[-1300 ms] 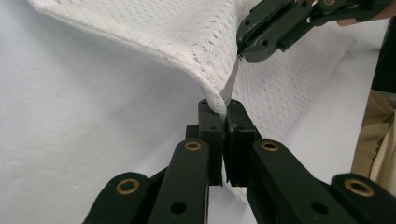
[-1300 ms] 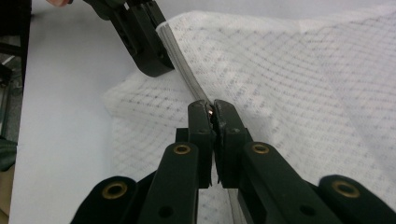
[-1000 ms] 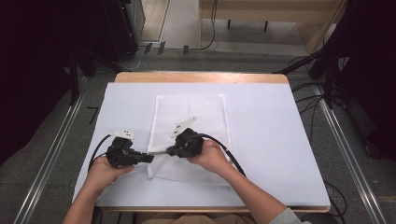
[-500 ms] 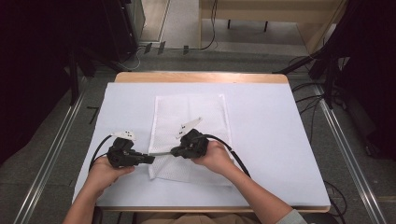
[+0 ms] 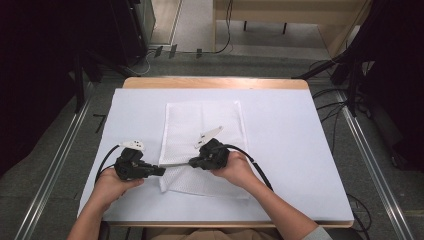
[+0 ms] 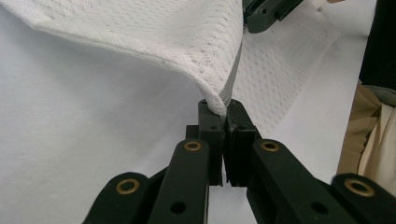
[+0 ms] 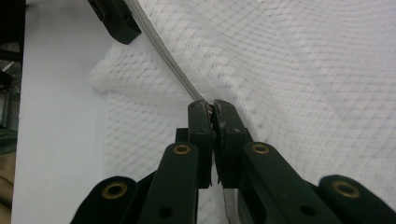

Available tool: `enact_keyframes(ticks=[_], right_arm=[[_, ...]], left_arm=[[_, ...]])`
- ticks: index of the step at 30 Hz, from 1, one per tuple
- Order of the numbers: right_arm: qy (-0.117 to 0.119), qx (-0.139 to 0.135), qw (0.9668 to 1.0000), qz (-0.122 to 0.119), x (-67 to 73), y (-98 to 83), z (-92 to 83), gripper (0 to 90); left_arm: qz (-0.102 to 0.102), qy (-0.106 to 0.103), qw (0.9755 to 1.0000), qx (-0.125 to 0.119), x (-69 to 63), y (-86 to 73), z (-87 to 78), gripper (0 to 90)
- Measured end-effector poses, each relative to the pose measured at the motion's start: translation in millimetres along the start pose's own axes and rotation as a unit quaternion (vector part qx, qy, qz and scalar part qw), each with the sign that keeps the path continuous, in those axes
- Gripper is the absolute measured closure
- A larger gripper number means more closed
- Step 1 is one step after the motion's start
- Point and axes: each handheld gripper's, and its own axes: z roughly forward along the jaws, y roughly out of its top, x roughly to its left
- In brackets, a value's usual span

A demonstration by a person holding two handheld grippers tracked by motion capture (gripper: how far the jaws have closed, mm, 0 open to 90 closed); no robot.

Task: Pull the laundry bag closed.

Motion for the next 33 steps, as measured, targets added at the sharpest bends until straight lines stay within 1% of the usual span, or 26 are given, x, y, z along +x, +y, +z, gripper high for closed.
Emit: enact_keyframes(ticks=[1,4,10,12,15,16,17,20,23,25,27,29,30,33], right_arm=[[-0.003,-0.001,1.0000,0.002,-0.7,-1.0,-1.4,88.6],[-0.002,-0.001,1.0000,0.008,-3.2,-5.0,-4.8,88.6],[-0.008,-0.002,0.9999,0.007,-4.2,-6.7,-8.5,88.5],[-0.004,-0.003,0.9999,0.010,-4.1,-7.2,-10.0,88.6],[-0.005,-0.001,1.0000,0.008,-3.1,-8.6,-11.1,88.6],[-0.011,0.003,0.9999,0.003,-3.2,-9.8,-11.9,88.5],[-0.010,0.004,0.9999,0.006,-3.6,-10.7,-12.7,88.6],[-0.013,0.006,0.9999,0.007,-5.4,-11.8,-14.0,88.6],[-0.012,0.006,0.9998,0.011,-7.1,-12.9,-16.5,88.5],[-0.004,0.003,0.9999,0.014,-7.8,-14.0,-18.4,88.6],[-0.001,0.003,0.9999,0.010,-8.6,-15.1,-20.8,88.5],[-0.010,0.008,0.9999,0.008,-10.5,-17.6,-23.9,88.6],[-0.012,0.010,0.9998,0.014,-11.0,-18.3,-24.8,88.5],[-0.015,0.012,0.9997,0.016,-14.2,-21.2,-26.9,88.6]], left_arm=[[0.000,0.000,1.0000,0.001,0.0,-0.1,-0.3,88.7],[0.002,0.002,1.0000,0.001,-0.3,-0.2,0.1,88.6],[0.001,0.002,1.0000,0.001,-0.4,-1.1,-1.0,88.6],[0.002,0.002,1.0000,0.003,-0.5,-1.1,-0.9,88.6],[0.002,0.003,1.0000,0.004,-0.4,-1.3,-0.5,88.6],[0.003,0.004,1.0000,0.005,-0.2,-1.4,-0.6,88.6],[0.002,0.004,1.0000,0.004,0.1,-1.6,-0.6,88.6],[0.003,0.004,1.0000,0.004,1.0,-2.0,-0.5,88.5],[0.004,0.003,1.0000,0.004,0.3,-1.5,-0.3,88.6],[0.004,0.002,1.0000,0.004,0.2,-1.5,-0.3,88.5],[0.004,0.002,1.0000,0.006,0.5,-1.6,0.0,88.5],[0.003,0.001,1.0000,0.008,1.0,-1.7,0.0,88.6],[0.002,0.000,1.0000,0.008,0.9,-1.7,0.0,88.6],[0.001,0.000,1.0000,0.008,0.8,-2.0,0.0,88.6]])
